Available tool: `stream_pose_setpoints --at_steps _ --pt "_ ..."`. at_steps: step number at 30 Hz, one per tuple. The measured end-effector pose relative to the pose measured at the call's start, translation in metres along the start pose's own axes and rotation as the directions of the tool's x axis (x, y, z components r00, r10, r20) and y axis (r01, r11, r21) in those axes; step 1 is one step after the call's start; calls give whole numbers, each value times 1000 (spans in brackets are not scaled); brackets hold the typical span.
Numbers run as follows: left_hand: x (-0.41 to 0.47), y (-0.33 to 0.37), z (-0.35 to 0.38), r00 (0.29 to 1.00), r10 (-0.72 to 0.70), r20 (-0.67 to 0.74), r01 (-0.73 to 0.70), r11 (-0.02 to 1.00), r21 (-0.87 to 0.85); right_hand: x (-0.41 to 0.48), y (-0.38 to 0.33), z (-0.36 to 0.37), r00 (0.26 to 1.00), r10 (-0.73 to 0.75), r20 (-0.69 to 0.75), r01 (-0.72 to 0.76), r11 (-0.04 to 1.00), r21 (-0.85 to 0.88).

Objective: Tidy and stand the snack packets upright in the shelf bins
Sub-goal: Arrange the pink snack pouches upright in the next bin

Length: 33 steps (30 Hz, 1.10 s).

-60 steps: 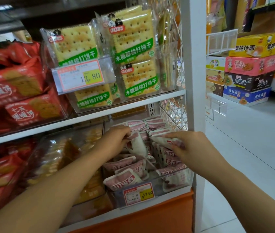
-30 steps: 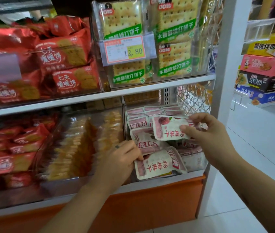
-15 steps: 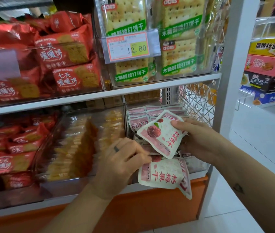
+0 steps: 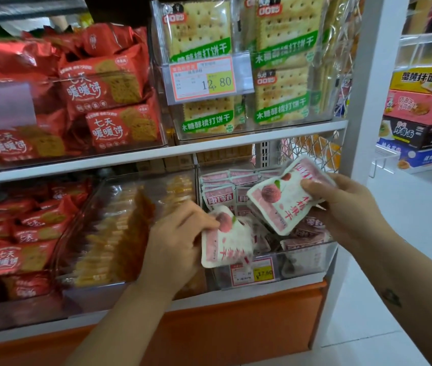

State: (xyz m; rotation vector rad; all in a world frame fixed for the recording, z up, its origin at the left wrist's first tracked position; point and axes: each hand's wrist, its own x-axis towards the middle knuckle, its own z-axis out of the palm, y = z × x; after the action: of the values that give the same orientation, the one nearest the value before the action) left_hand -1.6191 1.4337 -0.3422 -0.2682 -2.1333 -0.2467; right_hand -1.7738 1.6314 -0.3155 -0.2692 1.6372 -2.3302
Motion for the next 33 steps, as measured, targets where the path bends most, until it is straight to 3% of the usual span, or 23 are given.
stream_pose_setpoints --at_steps 3,7,12,14,16,18,22,25,28,33 --pt "5 -4 -4 987 -161 -20 162 980 114 -3 1 -7 994 -74 -77 73 997 -10" --pt "6 -2 -1 926 -369 76 340 904 258 -9 6 -8 995 -73 -69 70 997 -41" --pt "-2 -5 -15 853 -418 311 270 865 422 -10 12 -8 997 -72 -37 69 996 -63" --pt "-6 -3 -23 764 -475 437 282 854 436 -9 14 -6 997 -78 -25 76 994 -75" --pt "-9 2 -31 621 -550 559 394 835 383 -8 16 -2 997 -75 -12 74 995 -68" --pt "-9 8 -33 549 -592 590 484 801 353 -7 19 1 997 -73 -3 73 995 -71" --pt "9 13 -14 577 -667 471 351 723 595 -10 24 8 998 -56 12 57 995 -83" --pt "20 13 2 619 -625 475 284 742 607 -11 28 8 1000 -27 14 28 994 -101" --pt "21 14 9 598 -633 491 332 753 568 -11 30 8 1000 4 10 -3 997 -79" --pt "19 22 12 498 -642 583 528 758 383 -11 28 7 999 36 14 -37 996 80"
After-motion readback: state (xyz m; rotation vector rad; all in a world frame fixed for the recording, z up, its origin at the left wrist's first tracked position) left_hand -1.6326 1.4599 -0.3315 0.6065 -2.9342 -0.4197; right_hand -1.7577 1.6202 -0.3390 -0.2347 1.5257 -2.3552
